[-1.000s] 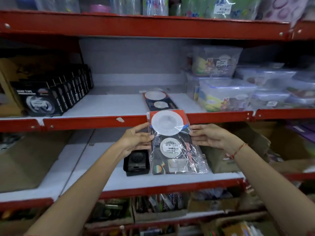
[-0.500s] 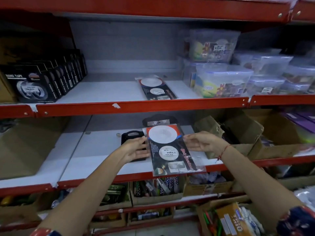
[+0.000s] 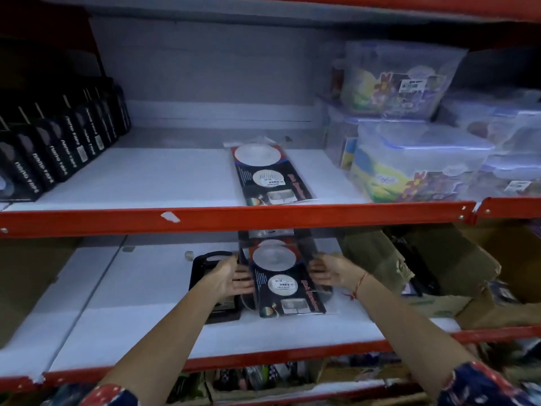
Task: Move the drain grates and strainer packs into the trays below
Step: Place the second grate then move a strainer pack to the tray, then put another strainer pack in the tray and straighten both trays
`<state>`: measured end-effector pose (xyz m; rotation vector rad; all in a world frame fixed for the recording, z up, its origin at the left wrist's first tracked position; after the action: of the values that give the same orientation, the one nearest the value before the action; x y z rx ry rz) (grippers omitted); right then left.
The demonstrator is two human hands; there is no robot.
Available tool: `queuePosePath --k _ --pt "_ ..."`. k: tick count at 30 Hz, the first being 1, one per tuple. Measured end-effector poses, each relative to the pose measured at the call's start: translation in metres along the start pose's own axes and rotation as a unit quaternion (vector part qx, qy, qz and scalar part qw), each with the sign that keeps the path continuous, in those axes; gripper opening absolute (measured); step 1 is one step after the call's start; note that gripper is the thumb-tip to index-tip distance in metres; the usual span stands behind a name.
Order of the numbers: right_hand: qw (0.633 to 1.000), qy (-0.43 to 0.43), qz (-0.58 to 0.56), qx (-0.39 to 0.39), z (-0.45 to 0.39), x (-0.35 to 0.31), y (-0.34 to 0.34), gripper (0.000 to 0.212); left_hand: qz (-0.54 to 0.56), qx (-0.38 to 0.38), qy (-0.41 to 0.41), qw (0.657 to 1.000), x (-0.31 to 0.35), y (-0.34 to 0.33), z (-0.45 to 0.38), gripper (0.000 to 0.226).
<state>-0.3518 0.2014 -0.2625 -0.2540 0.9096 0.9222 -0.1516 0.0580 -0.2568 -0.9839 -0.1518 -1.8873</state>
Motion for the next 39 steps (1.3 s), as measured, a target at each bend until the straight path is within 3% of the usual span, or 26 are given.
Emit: queuePosePath --k 6,13,14,17,22,30,35,39 --pt "1.000 -0.013 0.019 0.016 -0.028 0.009 0.002 0.038 -0.027 0.014 0.033 0.999 -0.006 -0.004 -0.035 0.064" --pt "0.995 0.018 0.093 0.042 -0.023 -0.008 0.000 0.039 -0.095 0.032 0.009 0.995 0.001 -0.007 -0.028 0.058" --pt "0.991 0.047 0.115 0.048 0.021 -0.002 -0.004 0.039 -0.134 0.037 -0.015 0.990 -0.007 -0.002 0.016 0.056" --pt "0.980 0.097 0.171 0.029 0.053 -0.013 -0.016 0.032 -0.231 0.037 -0.060 0.970 -0.008 0.002 0.037 0.047" --pt "0.965 0.156 0.208 -0.029 0.108 -0.043 -0.028 0.026 -0.277 -0.030 -0.105 0.955 0.005 -0.009 0.075 0.037" --pt "0.942 0.303 0.131 -0.066 0.204 -0.130 -0.043 0.026 -0.230 -0.097 -0.237 0.939 0.077 -0.034 0.169 0.028" --pt "0.944 0.324 0.063 -0.010 0.188 -0.178 -0.029 0.021 -0.118 -0.065 -0.284 0.949 0.136 -0.036 0.167 0.032" --pt "0.948 0.312 0.020 0.050 0.147 -0.215 -0.009 0.027 -0.032 -0.025 -0.265 0.963 0.179 -0.032 0.137 0.043"
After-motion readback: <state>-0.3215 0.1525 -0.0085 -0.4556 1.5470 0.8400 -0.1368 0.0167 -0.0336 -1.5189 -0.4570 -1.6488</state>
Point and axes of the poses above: each hand's wrist, its own z-axis away from the middle knuckle, its own y-axis out of the back of the hand, x = y × z, the point moved 7 cm from there along -z, towards the middle knuckle, and after that the axes turned 7 degrees about z, right-handed, at the moved point
